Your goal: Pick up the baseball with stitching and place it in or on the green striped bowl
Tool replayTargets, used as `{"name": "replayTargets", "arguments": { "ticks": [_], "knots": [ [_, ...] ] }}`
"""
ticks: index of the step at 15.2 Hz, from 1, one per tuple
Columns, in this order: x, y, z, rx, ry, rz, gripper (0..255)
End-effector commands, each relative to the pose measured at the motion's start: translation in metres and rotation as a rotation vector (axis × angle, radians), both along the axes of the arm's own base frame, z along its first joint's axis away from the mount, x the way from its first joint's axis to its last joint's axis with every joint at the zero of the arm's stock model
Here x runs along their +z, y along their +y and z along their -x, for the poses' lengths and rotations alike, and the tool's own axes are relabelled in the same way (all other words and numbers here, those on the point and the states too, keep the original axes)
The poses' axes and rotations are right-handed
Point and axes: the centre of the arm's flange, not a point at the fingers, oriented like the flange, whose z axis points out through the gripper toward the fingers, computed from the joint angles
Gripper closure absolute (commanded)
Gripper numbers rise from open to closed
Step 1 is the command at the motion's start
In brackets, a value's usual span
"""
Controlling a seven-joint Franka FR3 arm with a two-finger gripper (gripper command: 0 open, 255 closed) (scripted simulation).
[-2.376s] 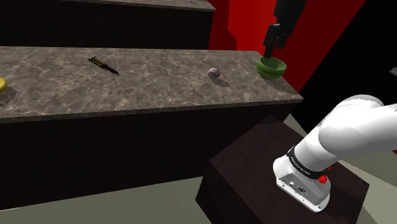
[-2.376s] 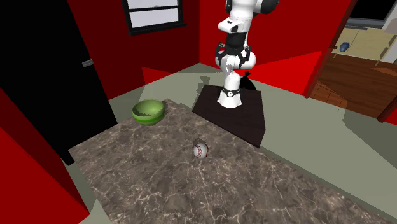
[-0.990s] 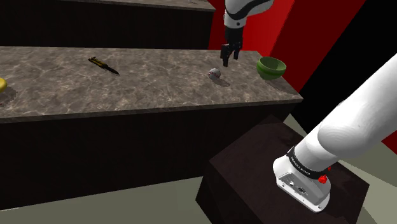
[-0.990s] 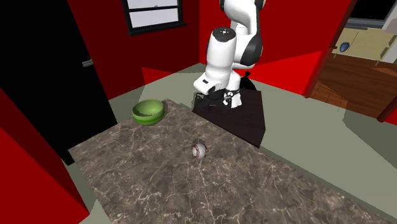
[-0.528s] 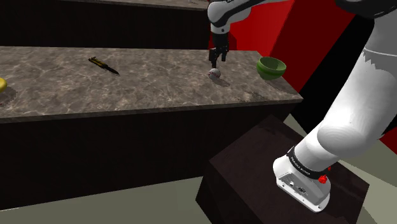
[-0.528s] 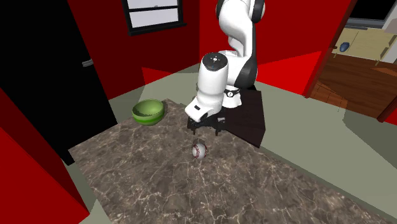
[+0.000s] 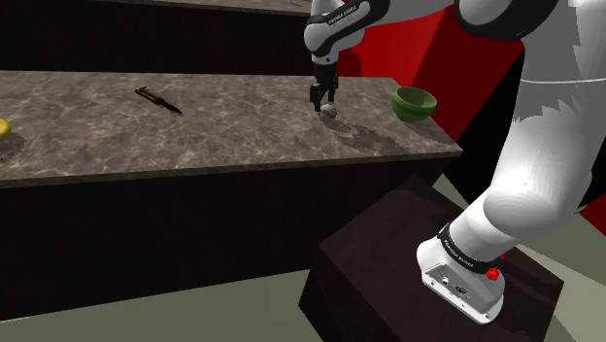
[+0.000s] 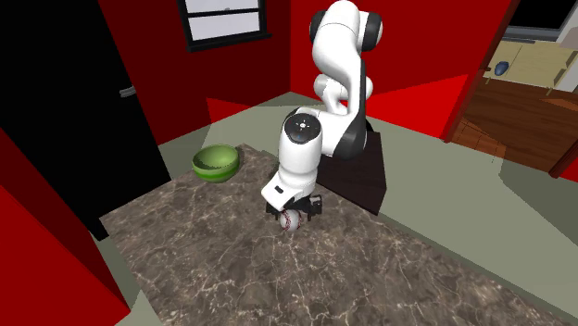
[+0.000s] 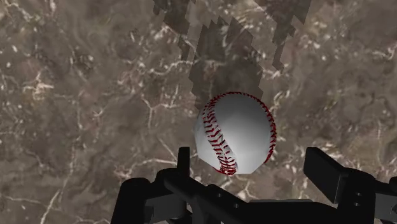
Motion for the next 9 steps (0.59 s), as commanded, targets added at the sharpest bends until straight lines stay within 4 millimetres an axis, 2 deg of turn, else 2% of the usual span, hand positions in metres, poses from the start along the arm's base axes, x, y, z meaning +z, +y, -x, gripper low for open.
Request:
{"name": "replayTargets", "arguments": {
  "ticks": [1,3,9],
  "knots": [
    [-0.01,-0.001,0.0,0.0,0.0,0.0,0],
    [-0.023,-0.002,0.003,0.0,0.0,0.0,0],
    [-0.023,-0.002,0.003,0.0,0.0,0.0,0]
  ]
}}
